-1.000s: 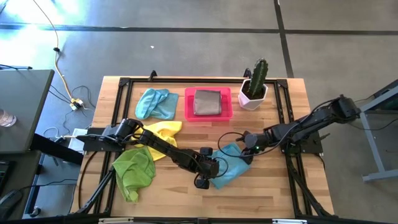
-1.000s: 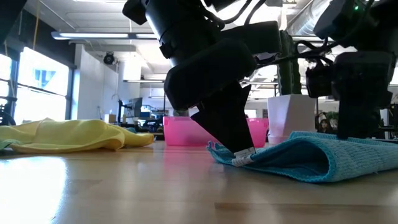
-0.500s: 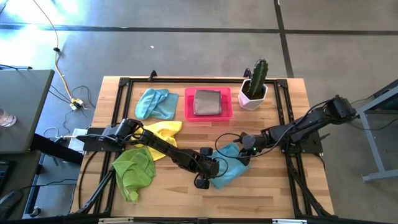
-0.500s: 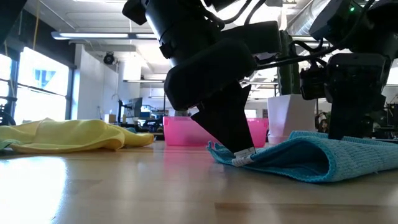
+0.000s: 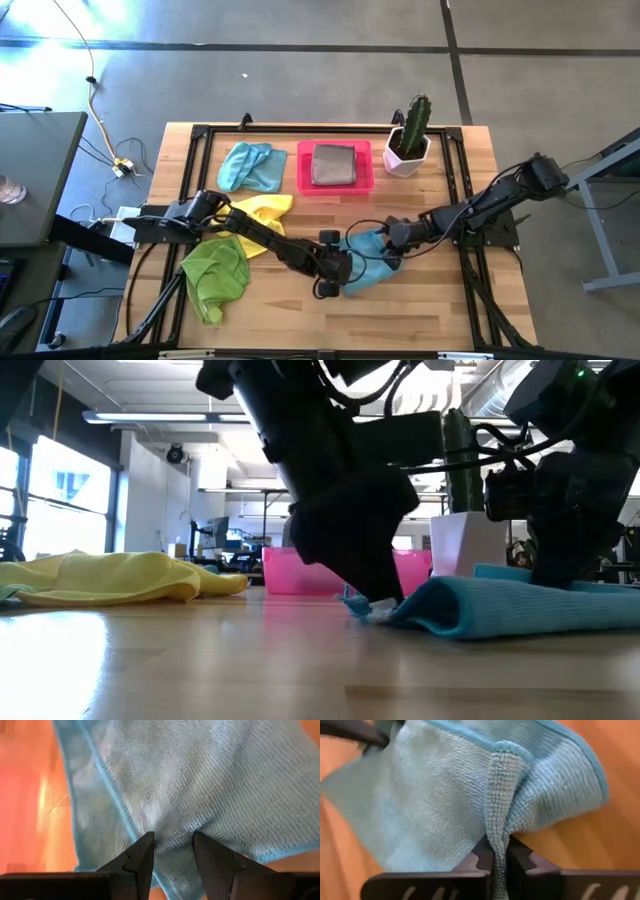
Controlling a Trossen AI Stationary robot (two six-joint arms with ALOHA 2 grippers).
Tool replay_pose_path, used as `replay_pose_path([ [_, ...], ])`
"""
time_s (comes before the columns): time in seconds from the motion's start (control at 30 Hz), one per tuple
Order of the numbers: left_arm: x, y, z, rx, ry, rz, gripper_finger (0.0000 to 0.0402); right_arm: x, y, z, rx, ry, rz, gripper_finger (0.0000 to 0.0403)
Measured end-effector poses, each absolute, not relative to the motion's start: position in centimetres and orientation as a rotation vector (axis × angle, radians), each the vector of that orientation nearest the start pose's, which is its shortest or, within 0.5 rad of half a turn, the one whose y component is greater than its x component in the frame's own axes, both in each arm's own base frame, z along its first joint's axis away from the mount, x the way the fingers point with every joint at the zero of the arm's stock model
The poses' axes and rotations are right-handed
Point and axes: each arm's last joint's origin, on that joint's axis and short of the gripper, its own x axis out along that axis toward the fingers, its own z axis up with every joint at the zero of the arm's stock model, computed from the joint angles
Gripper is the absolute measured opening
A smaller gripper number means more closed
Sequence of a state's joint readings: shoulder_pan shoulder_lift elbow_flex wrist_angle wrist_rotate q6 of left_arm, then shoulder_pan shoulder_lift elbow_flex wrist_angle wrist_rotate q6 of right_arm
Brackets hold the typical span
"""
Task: Fold microfiber towels
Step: Fold the bottom blue microfiber cloth, then stack the bottom blue microfiber cloth on top of the gray microfiber cloth in the pink bin
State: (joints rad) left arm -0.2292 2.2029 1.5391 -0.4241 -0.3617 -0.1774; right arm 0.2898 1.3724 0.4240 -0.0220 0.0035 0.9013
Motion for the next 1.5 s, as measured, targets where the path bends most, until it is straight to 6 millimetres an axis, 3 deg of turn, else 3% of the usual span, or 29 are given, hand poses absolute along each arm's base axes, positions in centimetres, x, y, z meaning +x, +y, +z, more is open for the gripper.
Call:
replay_pose_path([
  [0.3, 40.9, -11.1, 18.0, 0.139, 1.078, 0.215, 0.0126, 20.8, 6.1, 12.2, 0.758, 0.98, -0.258, 0.0002],
  [0.6, 37.0, -13.7, 23.0, 0.097, 1.079, 0.212, 0.0126, 24.8, 5.5, 17.2, 0.602, 0.793, -0.292, 0.0001],
  [0.83, 34.4, -16.5, 25.7, 0.119, 1.034, 0.12, 0.0126, 27.4, 2.1, 20.6, 0.567, 0.662, -0.353, 0.0],
  [1.0, 32.7, -18.1, 27.0, 0.104, 1.006, 0.077, 0.0126, 29.8, -0.2, 21.2, 0.554, 0.664, -0.359, 0.0],
  [1.1, 31.8, -18.7, 27.9, 0.081, 0.987, 0.064, 0.0126, 32.0, -1.3, 21.6, 0.519, 0.665, -0.345, 0.0],
  [1.27, 30.9, -19.5, 28.5, 0.054, 0.969, 0.056, 0.0126, 35.9, -3.0, 23.9, 0.431, 0.599, -0.315, 0.0],
  [1.5, 30.1, -20.2, 28.9, 0.054, 0.972, 0.036, 0.0126, 41.0, -7.6, 26.1, 0.41, 0.505, -0.346, 0.0],
])
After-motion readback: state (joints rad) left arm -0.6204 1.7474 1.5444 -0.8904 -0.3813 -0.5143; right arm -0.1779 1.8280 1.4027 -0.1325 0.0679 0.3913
